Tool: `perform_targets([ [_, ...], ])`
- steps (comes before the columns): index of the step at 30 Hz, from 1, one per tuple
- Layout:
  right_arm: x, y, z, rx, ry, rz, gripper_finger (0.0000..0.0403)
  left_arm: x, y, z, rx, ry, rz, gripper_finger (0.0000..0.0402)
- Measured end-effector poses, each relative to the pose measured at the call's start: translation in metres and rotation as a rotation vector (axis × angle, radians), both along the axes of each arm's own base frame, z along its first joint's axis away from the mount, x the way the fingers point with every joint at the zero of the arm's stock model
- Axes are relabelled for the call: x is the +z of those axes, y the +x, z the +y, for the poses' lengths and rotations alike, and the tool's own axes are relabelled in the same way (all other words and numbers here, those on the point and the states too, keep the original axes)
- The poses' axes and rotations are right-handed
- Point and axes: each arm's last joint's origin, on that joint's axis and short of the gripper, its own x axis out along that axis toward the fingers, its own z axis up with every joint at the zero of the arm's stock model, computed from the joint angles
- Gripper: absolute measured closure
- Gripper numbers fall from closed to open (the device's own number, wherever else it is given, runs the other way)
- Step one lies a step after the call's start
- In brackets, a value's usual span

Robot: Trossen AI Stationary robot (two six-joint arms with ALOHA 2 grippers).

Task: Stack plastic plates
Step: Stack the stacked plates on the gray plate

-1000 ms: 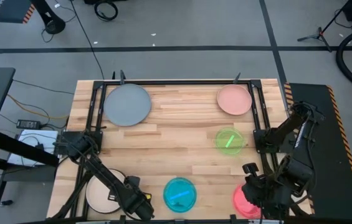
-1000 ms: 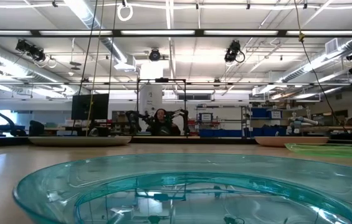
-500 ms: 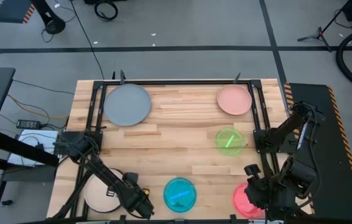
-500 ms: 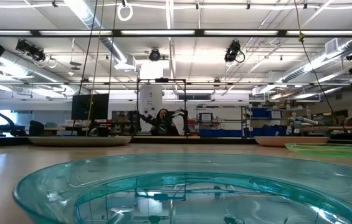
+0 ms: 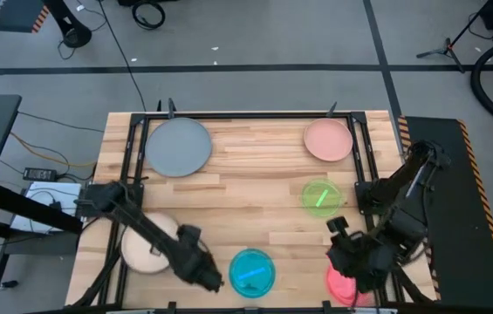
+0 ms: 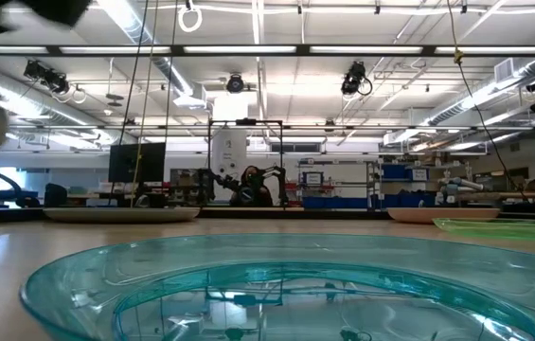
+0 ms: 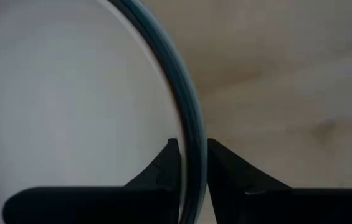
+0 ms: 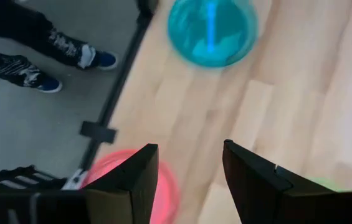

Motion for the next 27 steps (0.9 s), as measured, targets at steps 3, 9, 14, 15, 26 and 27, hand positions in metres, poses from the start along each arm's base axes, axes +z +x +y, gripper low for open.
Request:
perform_targets([
  [3, 0.005, 0.010, -0.016, 0.009, -0.027, -0.030, 0.0217, 0.023, 0.009, 0.030, -0.045, 0.039, -0.079, 0.0344],
  [9, 0.012, 0.035, -0.054, -0.020, -0.074, -0.063, 0.0218, 0.051, 0.036, 0.114, -0.199, 0.197, -0.151, 0.0344],
  [14, 0.017, 0.047, -0.083, -0.080, -0.055, -0.052, 0.0218, 0.053, 0.053, 0.201, -0.338, 0.222, -0.004, 0.0344],
  [15, 0.018, 0.048, -0.088, -0.095, -0.043, -0.045, 0.0218, 0.053, 0.055, 0.217, -0.359, 0.226, 0.013, 0.0344],
  [26, 0.031, 0.048, -0.134, -0.334, 0.004, -0.052, 0.0218, 0.052, 0.041, 0.356, -0.437, 0.164, 0.115, 0.0344],
  [27, 0.032, 0.048, -0.138, -0.354, -0.001, -0.060, 0.0218, 0.052, 0.038, 0.363, -0.436, 0.153, 0.120, 0.0344],
])
